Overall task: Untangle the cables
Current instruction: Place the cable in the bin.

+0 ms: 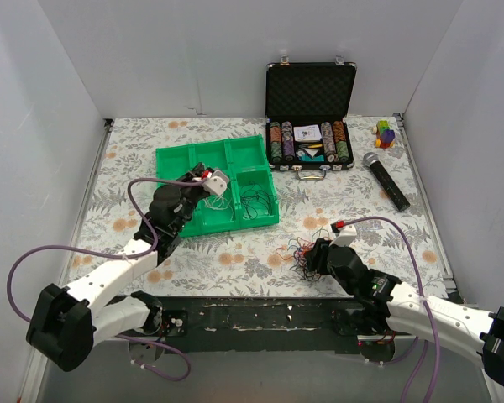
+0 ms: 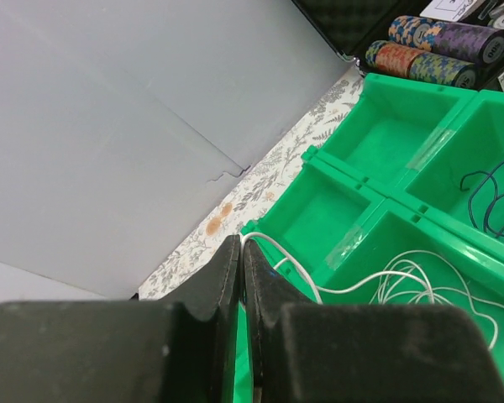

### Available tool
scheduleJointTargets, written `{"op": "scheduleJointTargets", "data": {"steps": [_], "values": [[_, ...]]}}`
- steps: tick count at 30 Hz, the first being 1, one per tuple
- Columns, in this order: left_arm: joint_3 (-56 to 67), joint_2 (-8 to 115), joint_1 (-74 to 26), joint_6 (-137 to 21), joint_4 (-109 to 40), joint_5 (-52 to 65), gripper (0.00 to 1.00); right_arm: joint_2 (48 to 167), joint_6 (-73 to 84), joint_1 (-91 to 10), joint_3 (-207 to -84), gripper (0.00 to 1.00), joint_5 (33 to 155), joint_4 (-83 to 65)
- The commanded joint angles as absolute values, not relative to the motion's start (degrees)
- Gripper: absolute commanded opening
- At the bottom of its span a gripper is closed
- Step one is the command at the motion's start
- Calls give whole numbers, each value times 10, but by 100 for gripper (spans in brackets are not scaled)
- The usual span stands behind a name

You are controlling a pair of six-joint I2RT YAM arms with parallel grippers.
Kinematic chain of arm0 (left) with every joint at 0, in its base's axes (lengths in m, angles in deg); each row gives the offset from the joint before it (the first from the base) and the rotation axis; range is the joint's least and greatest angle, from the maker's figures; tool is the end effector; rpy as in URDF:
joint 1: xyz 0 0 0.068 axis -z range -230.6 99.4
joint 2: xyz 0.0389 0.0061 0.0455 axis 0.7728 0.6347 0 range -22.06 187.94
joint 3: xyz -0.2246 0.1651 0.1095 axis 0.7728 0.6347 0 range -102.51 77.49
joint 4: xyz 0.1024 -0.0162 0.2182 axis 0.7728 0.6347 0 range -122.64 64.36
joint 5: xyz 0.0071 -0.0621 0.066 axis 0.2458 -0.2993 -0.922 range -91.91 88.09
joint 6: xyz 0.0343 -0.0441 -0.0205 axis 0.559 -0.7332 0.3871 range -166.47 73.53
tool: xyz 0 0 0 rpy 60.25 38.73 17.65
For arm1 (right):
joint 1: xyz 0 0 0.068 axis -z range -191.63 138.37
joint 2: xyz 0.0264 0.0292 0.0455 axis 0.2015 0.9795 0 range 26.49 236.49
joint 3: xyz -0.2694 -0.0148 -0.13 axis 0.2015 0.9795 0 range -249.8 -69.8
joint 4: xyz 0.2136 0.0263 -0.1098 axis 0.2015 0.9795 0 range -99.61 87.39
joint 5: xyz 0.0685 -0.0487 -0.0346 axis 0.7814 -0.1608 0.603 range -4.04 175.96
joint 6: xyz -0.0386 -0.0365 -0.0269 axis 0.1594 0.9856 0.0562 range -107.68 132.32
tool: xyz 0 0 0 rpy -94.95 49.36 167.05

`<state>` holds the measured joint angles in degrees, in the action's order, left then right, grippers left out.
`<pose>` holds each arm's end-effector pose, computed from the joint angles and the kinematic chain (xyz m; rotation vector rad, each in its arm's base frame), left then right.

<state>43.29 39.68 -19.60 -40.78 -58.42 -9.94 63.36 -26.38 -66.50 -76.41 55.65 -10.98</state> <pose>0.1961 -0.1107 0.3164 0.4008 1.5553 -0.2307 0.0801 0.0757 0.1735 0.0354 2.0353 0.4920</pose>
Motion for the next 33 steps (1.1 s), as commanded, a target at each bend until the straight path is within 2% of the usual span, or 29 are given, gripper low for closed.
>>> {"op": "scheduleJointTargets", "data": {"steps": [1, 4, 13, 21, 27, 33], "values": [[438, 377, -199, -397, -533, -84, 0, 635, -264, -667, -756, 58, 542, -125], [419, 409, -199, -373, -484, -81, 0, 638, -263, -667, -757, 58, 541, -126], [367, 504, -179, -292, -485, -96, 0, 636, -264, -667, -756, 58, 541, -126], [339, 549, -131, -295, -476, -38, 0, 635, -262, -666, -757, 58, 539, -126], [307, 594, -126, -386, -449, -38, 0, 619, -264, -666, -754, 58, 538, -118], [317, 587, -153, -484, -447, -20, 0, 621, -264, -666, -755, 59, 539, -118]]}}
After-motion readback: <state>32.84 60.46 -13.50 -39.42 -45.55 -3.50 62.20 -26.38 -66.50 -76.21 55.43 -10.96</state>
